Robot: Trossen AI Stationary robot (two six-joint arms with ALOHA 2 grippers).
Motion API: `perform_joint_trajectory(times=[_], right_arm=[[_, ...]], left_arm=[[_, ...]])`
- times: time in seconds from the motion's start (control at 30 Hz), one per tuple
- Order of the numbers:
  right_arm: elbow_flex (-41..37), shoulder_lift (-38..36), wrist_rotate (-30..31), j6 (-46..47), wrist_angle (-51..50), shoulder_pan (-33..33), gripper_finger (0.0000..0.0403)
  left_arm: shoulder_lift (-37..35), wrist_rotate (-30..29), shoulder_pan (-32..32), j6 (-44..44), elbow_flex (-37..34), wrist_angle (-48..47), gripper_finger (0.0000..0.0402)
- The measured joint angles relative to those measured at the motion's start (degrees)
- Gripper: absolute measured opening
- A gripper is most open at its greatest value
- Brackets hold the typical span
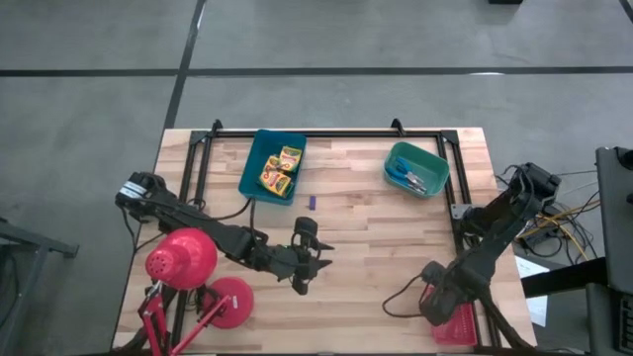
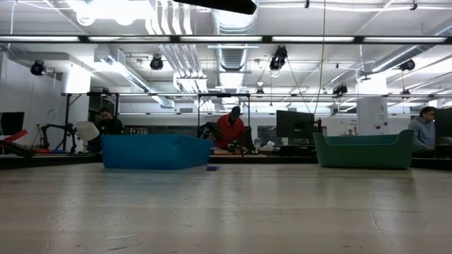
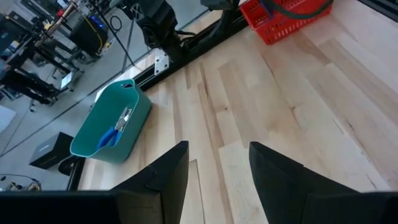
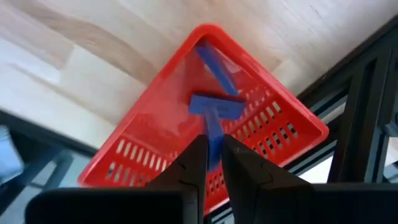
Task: Pick & Place School Supplies
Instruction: Put the purple eraser into the red bin
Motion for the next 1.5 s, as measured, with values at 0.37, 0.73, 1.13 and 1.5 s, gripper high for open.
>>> perform_joint_trajectory(times=[0.37,0.73,1.13,1.5], right_arm=[[0.0,8.1,-2.7,-6.3,-0.2,0.3,0.0083],[0.0,9.1,-7.7,-8.2,-0.6,0.3,0.0133],[4.5,1.4,11.9,-9.7,-2.0,0.4,0.0127],[8.7,-9.2,66.4,-21.8,-1.3,0.3,0.0129]], left_arm=[[0.0,0.1,0.7,2.6,0.0,0.1,0.0175],[0.0,0.1,2.3,3.0,0.0,0.5,0.0175],[0.0,0.1,2.4,3.0,0.0,0.5,0.0174],[-0.2,-12.9,2.3,-3.8,0.0,-1.9,0.0174]])
